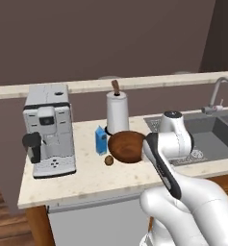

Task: Gather the eggs and milk located in the vicinity of the sink area and place them right next to the bowl.

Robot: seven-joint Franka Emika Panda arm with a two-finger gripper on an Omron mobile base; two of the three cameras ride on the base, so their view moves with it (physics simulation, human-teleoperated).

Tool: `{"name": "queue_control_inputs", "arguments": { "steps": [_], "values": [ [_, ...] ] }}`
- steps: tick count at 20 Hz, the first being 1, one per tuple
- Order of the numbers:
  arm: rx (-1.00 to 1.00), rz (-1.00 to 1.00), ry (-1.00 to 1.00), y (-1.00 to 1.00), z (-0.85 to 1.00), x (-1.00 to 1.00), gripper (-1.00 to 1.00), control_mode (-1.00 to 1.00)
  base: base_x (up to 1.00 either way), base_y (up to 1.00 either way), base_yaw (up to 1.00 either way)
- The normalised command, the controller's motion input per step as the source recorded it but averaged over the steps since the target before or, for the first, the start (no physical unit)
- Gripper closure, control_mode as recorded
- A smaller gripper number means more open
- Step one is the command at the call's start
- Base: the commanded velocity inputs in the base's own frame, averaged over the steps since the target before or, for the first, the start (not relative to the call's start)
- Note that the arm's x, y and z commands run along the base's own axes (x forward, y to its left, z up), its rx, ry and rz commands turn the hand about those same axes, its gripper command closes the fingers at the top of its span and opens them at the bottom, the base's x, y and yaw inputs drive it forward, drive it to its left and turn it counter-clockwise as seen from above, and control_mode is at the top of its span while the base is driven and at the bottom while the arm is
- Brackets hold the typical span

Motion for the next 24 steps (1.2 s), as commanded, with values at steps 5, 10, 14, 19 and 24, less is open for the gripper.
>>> {"name": "queue_control_inputs", "arguments": {
  "steps": [5,10,14,19,24],
  "values": [
    [0.00,0.00,0.00,0.00,0.00,0.00,1.00,1.00,0.00,0.46,-0.03],
    [0.00,0.00,0.00,0.00,0.00,0.00,1.00,-1.00,0.00,0.04,0.00],
    [0.00,0.00,0.00,0.00,0.00,0.00,1.00,-1.00,0.00,0.00,0.00],
    [0.02,0.15,-0.02,-0.44,0.00,0.07,1.00,-1.00,0.00,0.00,0.00],
    [0.00,0.22,-0.10,-0.70,0.00,0.00,1.00,-1.00,0.00,0.00,0.00]
  ]
}}
